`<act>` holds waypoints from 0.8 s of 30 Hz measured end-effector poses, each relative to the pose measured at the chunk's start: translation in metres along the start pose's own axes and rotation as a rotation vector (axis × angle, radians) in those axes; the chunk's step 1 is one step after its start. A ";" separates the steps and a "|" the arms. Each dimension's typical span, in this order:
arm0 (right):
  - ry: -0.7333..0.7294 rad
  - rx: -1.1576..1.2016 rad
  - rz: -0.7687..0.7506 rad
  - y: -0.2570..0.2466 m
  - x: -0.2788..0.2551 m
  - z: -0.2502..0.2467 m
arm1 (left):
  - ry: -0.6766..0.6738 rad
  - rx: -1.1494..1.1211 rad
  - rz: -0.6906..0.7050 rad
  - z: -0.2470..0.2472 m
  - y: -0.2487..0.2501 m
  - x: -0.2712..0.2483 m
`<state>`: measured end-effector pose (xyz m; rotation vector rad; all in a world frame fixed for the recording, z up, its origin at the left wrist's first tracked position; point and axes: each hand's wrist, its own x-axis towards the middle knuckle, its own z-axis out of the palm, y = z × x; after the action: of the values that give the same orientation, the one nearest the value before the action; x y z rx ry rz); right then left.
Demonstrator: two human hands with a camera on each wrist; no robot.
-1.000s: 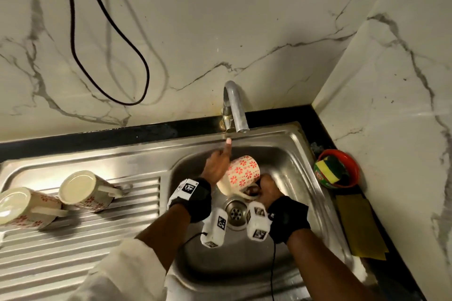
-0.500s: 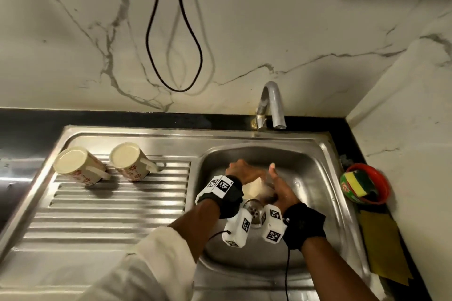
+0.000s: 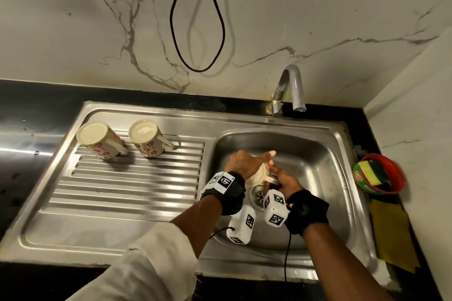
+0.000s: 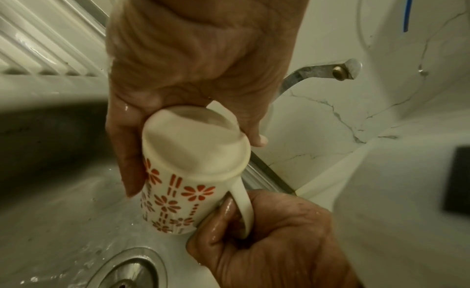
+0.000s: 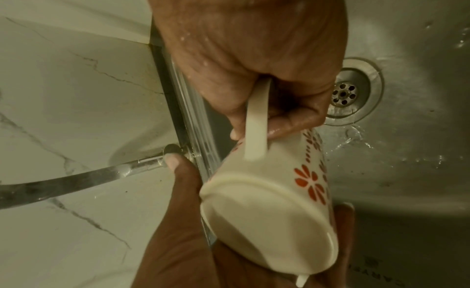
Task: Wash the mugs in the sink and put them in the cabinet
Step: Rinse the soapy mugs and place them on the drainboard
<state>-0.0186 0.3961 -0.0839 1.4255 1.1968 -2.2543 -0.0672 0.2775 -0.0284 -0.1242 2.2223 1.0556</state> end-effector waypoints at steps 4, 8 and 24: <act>-0.044 -0.009 0.047 0.006 -0.003 0.000 | 0.003 0.011 -0.007 -0.001 -0.009 -0.004; -0.149 0.015 0.072 0.018 -0.004 -0.025 | 0.070 0.047 0.048 0.000 -0.010 -0.013; -0.376 -0.260 -0.051 0.020 -0.027 0.099 | 0.472 -0.077 0.027 -0.082 -0.076 -0.041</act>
<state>-0.0581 0.3049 -0.0525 0.8405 1.3432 -2.1711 -0.0520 0.1596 -0.0160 -0.4155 2.6032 1.2251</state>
